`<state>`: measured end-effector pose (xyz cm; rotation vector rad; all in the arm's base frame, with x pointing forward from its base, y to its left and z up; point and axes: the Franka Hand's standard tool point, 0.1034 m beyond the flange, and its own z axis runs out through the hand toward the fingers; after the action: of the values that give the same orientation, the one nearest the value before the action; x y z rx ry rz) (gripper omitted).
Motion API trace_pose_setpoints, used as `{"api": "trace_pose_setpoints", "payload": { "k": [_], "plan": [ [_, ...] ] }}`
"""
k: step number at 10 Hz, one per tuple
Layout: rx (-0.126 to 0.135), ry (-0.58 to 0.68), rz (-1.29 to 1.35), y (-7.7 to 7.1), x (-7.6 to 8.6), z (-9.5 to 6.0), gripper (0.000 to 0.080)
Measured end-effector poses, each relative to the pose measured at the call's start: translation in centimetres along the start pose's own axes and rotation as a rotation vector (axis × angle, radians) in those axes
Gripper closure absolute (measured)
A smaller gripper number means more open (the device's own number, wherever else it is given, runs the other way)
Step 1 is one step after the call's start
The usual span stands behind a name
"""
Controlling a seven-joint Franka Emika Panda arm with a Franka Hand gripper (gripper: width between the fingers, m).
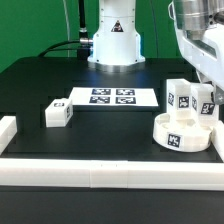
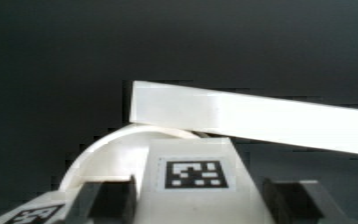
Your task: Assemble stool
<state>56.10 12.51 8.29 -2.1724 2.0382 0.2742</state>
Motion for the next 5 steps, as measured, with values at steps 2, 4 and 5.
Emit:
{"api": "trace_pose_setpoints", "payload": {
  "k": [2, 4, 5],
  "plan": [
    [-0.003, -0.002, -0.021, 0.05, -0.1, 0.03, 0.0347],
    [-0.004, -0.003, -0.05, 0.03, -0.15, -0.03, 0.0222],
    [-0.002, -0.003, -0.063, 0.0, -0.17, -0.1, 0.0165]
  ]
}}
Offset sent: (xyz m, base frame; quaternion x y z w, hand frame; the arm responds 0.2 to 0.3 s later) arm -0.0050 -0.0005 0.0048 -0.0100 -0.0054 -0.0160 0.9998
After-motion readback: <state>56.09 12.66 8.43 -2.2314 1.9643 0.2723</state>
